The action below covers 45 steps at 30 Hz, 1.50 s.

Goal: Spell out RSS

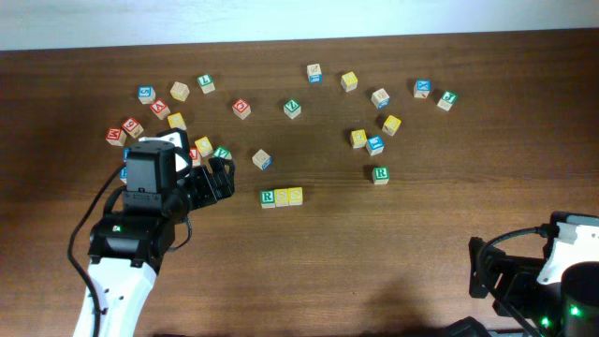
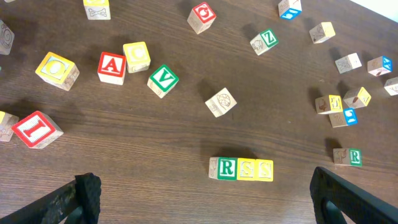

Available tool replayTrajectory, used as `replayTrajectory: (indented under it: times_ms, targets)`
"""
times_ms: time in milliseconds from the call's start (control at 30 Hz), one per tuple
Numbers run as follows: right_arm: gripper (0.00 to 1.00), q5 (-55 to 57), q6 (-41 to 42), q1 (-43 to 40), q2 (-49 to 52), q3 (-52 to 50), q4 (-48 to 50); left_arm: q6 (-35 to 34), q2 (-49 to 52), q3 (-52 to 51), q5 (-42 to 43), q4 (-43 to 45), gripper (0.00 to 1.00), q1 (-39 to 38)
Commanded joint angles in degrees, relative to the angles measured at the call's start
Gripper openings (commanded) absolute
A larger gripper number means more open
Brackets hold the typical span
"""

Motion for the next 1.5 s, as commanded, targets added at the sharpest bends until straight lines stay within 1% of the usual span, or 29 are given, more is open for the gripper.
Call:
replayTrajectory:
  times_ms: [0, 200, 300, 367, 433, 533, 600, 700, 767, 867, 1000, 1167, 1367, 1467]
  targets:
    - [0.98, 1.81, 0.55, 0.09, -0.55, 0.57, -0.17, 0.92, -0.11, 0.59, -0.63, -0.07, 0.99, 0.09]
    - [0.98, 2.99, 0.55, 0.11, -0.55, 0.57, -2.10, 0.90, -0.11, 0.57, -0.63, -0.07, 0.99, 0.09]
    - [0.98, 2.60, 0.55, 0.09, -0.55, 0.09, -1.33, 0.92, -0.11, 0.57, -0.63, -0.07, 0.99, 0.09]
    - [0.98, 2.60, 0.48, -2.95, -2.01, -2.45, 0.52, 0.92, -0.11, 0.57, -0.63, -0.09, 0.99, 0.09]
    - [0.98, 2.60, -1.75, -6.82, -5.22, -7.17, 3.32, 0.92, -0.11, 0.57, -0.63, -0.09, 0.99, 0.09]
    - [0.98, 1.81, -7.76, -11.10, -12.55, -16.35, 12.74, 0.92, -0.11, 0.57, -0.63, -0.09, 0.99, 0.09]
    - [0.98, -1.07, -12.17, -14.01, -17.97, -23.43, 20.28, 0.92, -0.11, 0.57, -0.63, -0.09, 0.99, 0.09]
    - [0.98, -5.42, -16.46, -18.03, -24.17, -32.85, 29.92, 0.92, -0.11, 0.57, -0.63, -0.07, 0.99, 0.09]
    - [0.98, -8.24, -19.50, -19.30, -28.09, -39.93, 36.46, 0.92, -0.11, 0.57, -0.63, -0.07, 0.99, 0.09]
    - [0.98, -9.86, -19.45, -20.63, -32.76, -48.09, 43.76, 0.92, -0.11, 0.57, -0.63, -0.07, 0.99, 0.09]
    - [0.98, -15.50, -19.45, -23.10, -38.73, -59.95, 54.82, 0.92, -0.11, 0.57, -0.63, -0.07, 0.99, 0.09]
    - [0.98, -16.59, -19.45, -23.30, -38.93, -68.22, 68.24, 0.92, -0.11, 0.57, -0.63, -0.07, 0.99, 0.09]
    - [0.98, -16.83, -19.47, -26.12, -38.93, -73.29, 76.11, 0.92, -0.11, 0.57, -0.63, -0.07, 0.99, 0.09]
    - [0.98, -20.13, -22.47, -26.25, -38.93, -77.53, 82.51, 0.92, -0.11, 0.59, -0.63, -0.07, 0.99, 0.09]
